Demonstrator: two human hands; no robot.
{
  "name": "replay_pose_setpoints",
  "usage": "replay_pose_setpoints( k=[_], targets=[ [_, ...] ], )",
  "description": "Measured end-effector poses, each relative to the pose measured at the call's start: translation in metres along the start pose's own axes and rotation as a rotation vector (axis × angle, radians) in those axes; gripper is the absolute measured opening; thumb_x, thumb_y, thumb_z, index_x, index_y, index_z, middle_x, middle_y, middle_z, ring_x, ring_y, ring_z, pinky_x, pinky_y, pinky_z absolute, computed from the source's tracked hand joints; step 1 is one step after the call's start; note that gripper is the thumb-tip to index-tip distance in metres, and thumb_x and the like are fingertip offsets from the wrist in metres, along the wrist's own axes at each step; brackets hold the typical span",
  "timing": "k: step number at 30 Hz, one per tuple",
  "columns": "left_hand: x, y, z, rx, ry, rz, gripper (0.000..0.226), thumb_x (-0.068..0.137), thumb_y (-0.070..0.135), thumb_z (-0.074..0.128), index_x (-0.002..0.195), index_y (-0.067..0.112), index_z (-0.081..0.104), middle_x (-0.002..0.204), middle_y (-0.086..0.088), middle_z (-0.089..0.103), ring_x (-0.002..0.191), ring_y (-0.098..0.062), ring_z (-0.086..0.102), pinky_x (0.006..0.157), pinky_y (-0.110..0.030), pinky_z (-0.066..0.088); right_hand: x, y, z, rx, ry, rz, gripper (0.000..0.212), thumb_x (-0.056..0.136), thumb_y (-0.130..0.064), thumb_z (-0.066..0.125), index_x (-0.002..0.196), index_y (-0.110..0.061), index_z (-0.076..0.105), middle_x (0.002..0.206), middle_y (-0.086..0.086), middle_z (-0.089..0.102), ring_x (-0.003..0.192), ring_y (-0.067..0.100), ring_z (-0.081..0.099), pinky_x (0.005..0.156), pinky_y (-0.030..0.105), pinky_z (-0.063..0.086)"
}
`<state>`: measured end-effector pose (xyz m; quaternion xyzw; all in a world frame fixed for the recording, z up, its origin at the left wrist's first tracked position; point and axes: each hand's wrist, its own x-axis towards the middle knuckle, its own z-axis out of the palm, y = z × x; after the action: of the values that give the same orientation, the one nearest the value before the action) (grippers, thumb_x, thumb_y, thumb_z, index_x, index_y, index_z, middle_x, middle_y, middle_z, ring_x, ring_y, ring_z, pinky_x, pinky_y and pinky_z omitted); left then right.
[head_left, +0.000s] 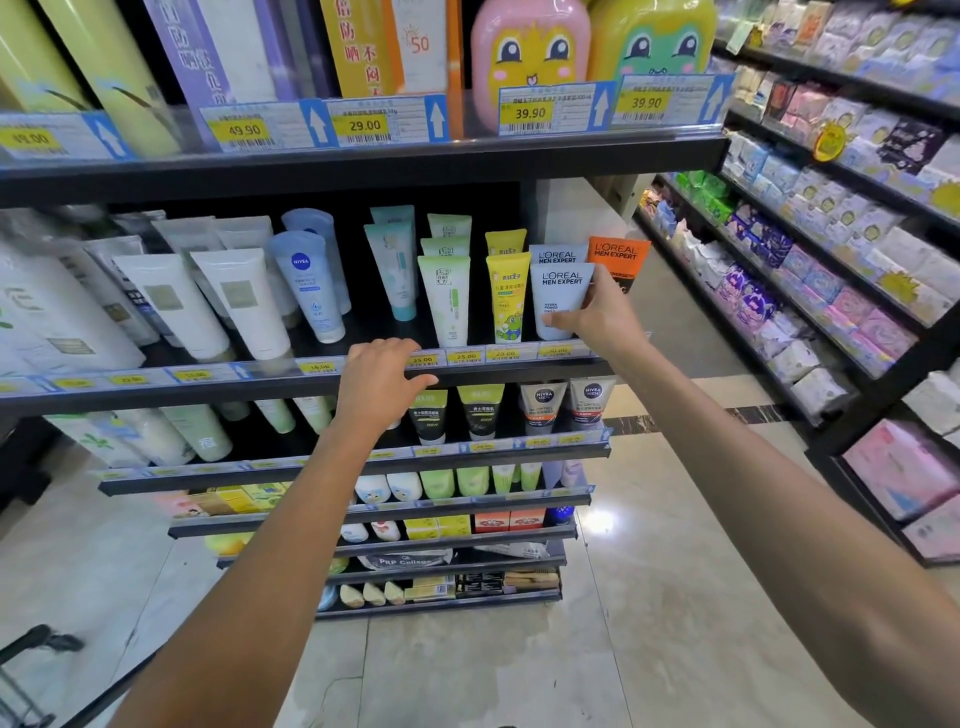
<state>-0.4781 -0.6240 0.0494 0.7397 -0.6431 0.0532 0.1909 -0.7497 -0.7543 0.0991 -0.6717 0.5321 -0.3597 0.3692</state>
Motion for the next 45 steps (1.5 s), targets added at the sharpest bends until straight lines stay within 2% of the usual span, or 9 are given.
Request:
replay_pose_setpoints(
  k=[3, 8, 13, 19, 22, 25, 27, 36, 45],
  targets=[
    [0.0, 0.001, -0.001, 0.008, -0.002, -0.001, 0.047, 0.089, 0.048, 0.074, 0.121, 0.014, 0.068, 0.108, -0.005, 0.072, 0.102, -0.028, 0.063, 0.1, -0.044, 0.039, -0.002, -0.003, -0.002, -0.018, 0.001, 0.013, 0.064, 0.075, -0.019, 0.091, 0.123, -0.021, 0.049, 0.119, -0.009, 0.066, 0.113, 0.015, 0.063, 0.094, 0.045, 0.057],
    [-0.002, 0.002, -0.002, 0.01, -0.015, -0.007, 0.046, 0.09, 0.046, 0.073, 0.122, 0.014, 0.067, 0.112, -0.004, 0.072, 0.104, -0.028, 0.063, 0.101, -0.044, 0.039, -0.014, -0.006, -0.01, 0.077, 0.003, 0.017, 0.065, 0.08, -0.012, 0.088, 0.131, -0.015, 0.048, 0.115, -0.003, 0.069, 0.102, 0.013, 0.068, 0.072, 0.022, 0.053],
    [-0.006, 0.005, -0.007, 0.005, -0.041, -0.013, 0.05, 0.092, 0.041, 0.073, 0.132, 0.013, 0.062, 0.125, -0.006, 0.069, 0.117, -0.029, 0.059, 0.11, -0.043, 0.035, -0.035, -0.004, -0.014, 0.086, 0.093, 0.026, 0.06, 0.086, -0.019, 0.083, 0.136, -0.019, 0.049, 0.11, -0.01, 0.066, 0.104, 0.009, 0.064, 0.091, 0.035, 0.054],
    [-0.034, 0.006, -0.026, -0.137, -0.021, -0.025, 0.058, 0.098, 0.031, 0.067, 0.146, 0.005, 0.048, 0.146, -0.014, 0.053, 0.139, -0.03, 0.044, 0.124, -0.044, 0.026, -0.091, -0.004, 0.0, -0.089, 0.19, -0.102, 0.051, 0.096, -0.021, 0.069, 0.143, -0.019, 0.049, 0.139, -0.001, 0.054, 0.126, 0.014, 0.052, 0.108, 0.038, 0.047],
    [-0.075, -0.007, -0.033, -0.148, 0.045, -0.063, 0.055, 0.099, 0.033, 0.063, 0.146, 0.008, 0.048, 0.145, -0.011, 0.052, 0.137, -0.029, 0.044, 0.117, -0.047, 0.036, -0.135, -0.014, 0.029, -0.319, 0.02, -0.253, 0.045, 0.103, -0.03, 0.059, 0.145, -0.019, 0.049, 0.144, 0.0, 0.05, 0.131, 0.017, 0.049, 0.101, 0.027, 0.039],
    [-0.127, -0.03, -0.038, -0.098, 0.05, -0.177, 0.056, 0.102, 0.043, 0.055, 0.146, 0.011, 0.049, 0.142, -0.011, 0.054, 0.134, -0.031, 0.047, 0.112, -0.05, 0.041, -0.169, -0.035, 0.071, -0.522, -0.243, -0.379, 0.047, 0.105, -0.037, 0.053, 0.148, -0.017, 0.048, 0.148, 0.002, 0.048, 0.137, 0.022, 0.045, 0.106, 0.035, 0.041],
    [-0.157, -0.042, -0.042, -0.049, 0.01, -0.256, 0.057, 0.103, 0.048, 0.048, 0.147, 0.014, 0.048, 0.144, -0.011, 0.052, 0.135, -0.032, 0.046, 0.112, -0.051, 0.041, -0.184, -0.047, 0.094, -0.589, -0.314, -0.43, 0.049, 0.106, -0.036, 0.051, 0.15, -0.016, 0.047, 0.152, 0.005, 0.047, 0.14, 0.025, 0.043, 0.112, 0.037, 0.038],
    [-0.322, -0.142, -0.108, 0.036, 0.118, -0.564, 0.049, 0.097, 0.047, 0.046, 0.129, 0.013, 0.062, 0.121, -0.015, 0.065, 0.112, -0.039, 0.06, 0.093, -0.052, 0.052, -0.282, -0.111, 0.236, -0.583, -0.565, -0.727, 0.05, 0.106, -0.043, 0.051, 0.149, -0.019, 0.05, 0.148, 0.002, 0.055, 0.138, 0.023, 0.048, 0.112, 0.038, 0.041],
    [-0.513, -0.215, -0.16, 0.143, 0.196, -0.958, 0.044, 0.102, 0.045, 0.049, 0.133, 0.016, 0.055, 0.127, -0.013, 0.059, 0.114, -0.039, 0.057, 0.093, -0.052, 0.05, -0.406, -0.16, 0.395, -0.483, -0.864, -0.946, 0.049, 0.103, -0.041, 0.057, 0.147, -0.019, 0.054, 0.149, 0.007, 0.054, 0.141, 0.027, 0.046, 0.114, 0.042, 0.04]
  ],
)
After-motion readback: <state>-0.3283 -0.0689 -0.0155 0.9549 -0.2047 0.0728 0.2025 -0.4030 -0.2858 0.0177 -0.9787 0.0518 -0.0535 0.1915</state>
